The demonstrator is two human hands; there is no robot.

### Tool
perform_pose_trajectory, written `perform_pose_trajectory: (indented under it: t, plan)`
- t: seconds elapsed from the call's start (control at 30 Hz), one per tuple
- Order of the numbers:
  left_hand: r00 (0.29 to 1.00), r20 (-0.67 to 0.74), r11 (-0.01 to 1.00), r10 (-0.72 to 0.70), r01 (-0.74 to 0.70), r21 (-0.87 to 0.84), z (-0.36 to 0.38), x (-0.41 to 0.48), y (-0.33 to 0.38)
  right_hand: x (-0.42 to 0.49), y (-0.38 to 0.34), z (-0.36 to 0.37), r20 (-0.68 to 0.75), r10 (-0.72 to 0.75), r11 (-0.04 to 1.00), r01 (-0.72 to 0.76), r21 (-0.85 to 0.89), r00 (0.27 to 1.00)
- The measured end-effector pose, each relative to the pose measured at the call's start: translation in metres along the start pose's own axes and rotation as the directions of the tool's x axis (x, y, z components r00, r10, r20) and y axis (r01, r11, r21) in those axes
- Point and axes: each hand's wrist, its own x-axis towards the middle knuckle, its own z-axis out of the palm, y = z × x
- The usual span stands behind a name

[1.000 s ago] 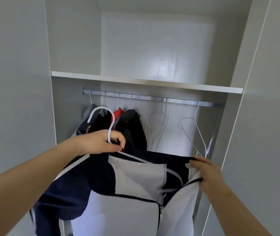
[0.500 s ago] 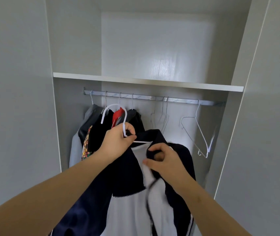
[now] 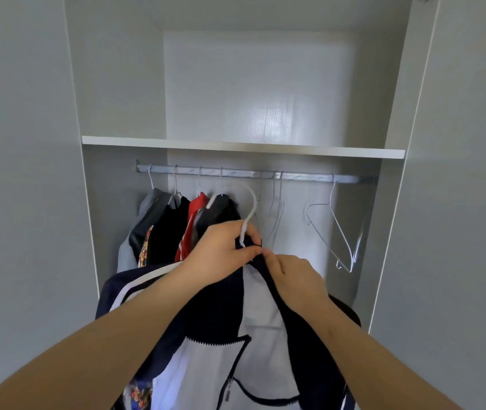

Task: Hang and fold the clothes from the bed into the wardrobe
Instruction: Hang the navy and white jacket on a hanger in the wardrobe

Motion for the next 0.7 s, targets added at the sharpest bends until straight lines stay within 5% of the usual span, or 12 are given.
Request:
perform_pose_trajectory:
  t: [0.17,0.23,0.33,0.4,0.47,0.57,0.63,0.7]
  plan:
    - [0.984,0.129,0.963,0.120,-0.147,0.227,-0.010,-0.006,-0.008,0.003,0.016,-0.005,-0.037,0.138,0.965,-0.126,0.231,0.990]
    - [0.989,0.141,0.906,0.032,-0.088,0.413,-0.019,-0.013,-0.015,0.004,0.028,-0.009,-0.058,0.259,0.922,-0.229,0.313,0.964]
    - [0.998,0.038,0.671,0.041,-0.056,0.740,-0.013,-0.020,-0.007,0.005,0.030,-0.005,-0.055,0.339,0.896,-0.304,0.324,0.939]
    - [0.998,-0.020,0.584,0.060,-0.018,0.812,-0.003,-0.019,0.005,0.006,0.025,0.001,-0.037,0.342,0.897,-0.314,0.311,0.939]
    - [0.994,-0.052,0.724,-0.099,0.108,0.682,0.006,-0.016,0.012,0.008,0.020,0.005,-0.032,0.354,0.895,-0.329,0.303,0.935]
    - [0.889,0.101,0.894,-0.446,0.438,0.090,0.017,-0.021,0.012,0.009,0.023,0.008,-0.024,0.388,0.870,-0.358,0.338,0.921]
    - [0.885,0.233,0.898,-0.403,0.431,-0.085,0.020,-0.030,0.010,0.007,0.031,0.007,-0.008,0.407,0.847,-0.374,0.378,0.913]
    - [0.972,0.075,0.967,-0.223,0.211,0.142,0.015,-0.028,-0.002,0.006,0.039,0.004,0.002,0.419,0.829,-0.383,0.407,0.908]
